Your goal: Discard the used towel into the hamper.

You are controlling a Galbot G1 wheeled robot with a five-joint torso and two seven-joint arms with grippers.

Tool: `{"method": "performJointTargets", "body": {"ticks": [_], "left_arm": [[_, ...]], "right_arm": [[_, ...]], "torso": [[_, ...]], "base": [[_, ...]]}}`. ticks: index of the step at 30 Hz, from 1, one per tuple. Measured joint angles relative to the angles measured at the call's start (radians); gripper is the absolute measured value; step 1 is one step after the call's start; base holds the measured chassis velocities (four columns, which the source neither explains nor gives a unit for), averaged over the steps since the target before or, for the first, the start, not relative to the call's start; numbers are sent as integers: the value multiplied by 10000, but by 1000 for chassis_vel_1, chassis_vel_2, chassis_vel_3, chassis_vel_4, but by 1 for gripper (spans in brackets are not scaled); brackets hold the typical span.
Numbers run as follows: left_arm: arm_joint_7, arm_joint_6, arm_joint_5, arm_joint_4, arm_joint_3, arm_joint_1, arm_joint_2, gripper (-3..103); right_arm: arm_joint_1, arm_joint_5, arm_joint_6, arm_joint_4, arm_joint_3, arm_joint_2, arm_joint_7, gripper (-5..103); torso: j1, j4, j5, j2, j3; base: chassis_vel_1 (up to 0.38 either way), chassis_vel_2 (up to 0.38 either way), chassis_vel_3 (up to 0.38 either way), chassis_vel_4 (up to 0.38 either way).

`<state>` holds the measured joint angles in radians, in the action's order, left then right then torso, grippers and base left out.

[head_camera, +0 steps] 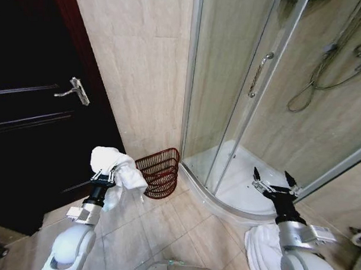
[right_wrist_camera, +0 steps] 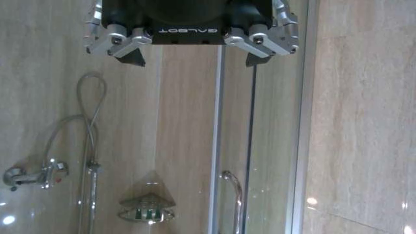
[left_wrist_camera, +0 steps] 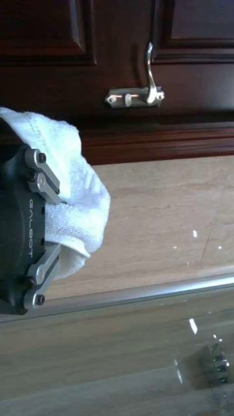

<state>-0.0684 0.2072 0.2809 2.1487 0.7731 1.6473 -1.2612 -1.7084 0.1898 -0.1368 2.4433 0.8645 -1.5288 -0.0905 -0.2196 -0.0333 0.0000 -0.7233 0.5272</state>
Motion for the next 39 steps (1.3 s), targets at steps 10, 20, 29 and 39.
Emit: {"method": "performJointTargets", "body": {"ticks": [10, 20, 29, 39], "left_arm": [[-105, -378, 317, -33, -294, -771, 523, 10], [-540, -492, 1740, -1501, -1500, -3400, 1717, 10], [-621, -394, 2385, -3970, -3621, -6664, 2694, 10], [-1786, 785, 3650, -8415, -7149, -10744, 2024, 10]], "right_arm": [[59, 88, -163, 169, -25, 15, 194, 100], [201, -52, -640, 144, 73, 194, 598, 100], [32, -454, -706, 90, -90, 88, 694, 100], [-133, -283, -719, -38, -249, -426, 532, 100]], "torso": [[-10, -2, -1, -13, 10], [-9, 0, -1, -24, 14], [-13, 2, 0, -29, 18], [-16, 4, 0, -32, 21]], "base": [[-34, 57, 47, -40], [0, 0, 0, 0], [0, 0, 0, 0], [0, 0, 0, 0]]}}
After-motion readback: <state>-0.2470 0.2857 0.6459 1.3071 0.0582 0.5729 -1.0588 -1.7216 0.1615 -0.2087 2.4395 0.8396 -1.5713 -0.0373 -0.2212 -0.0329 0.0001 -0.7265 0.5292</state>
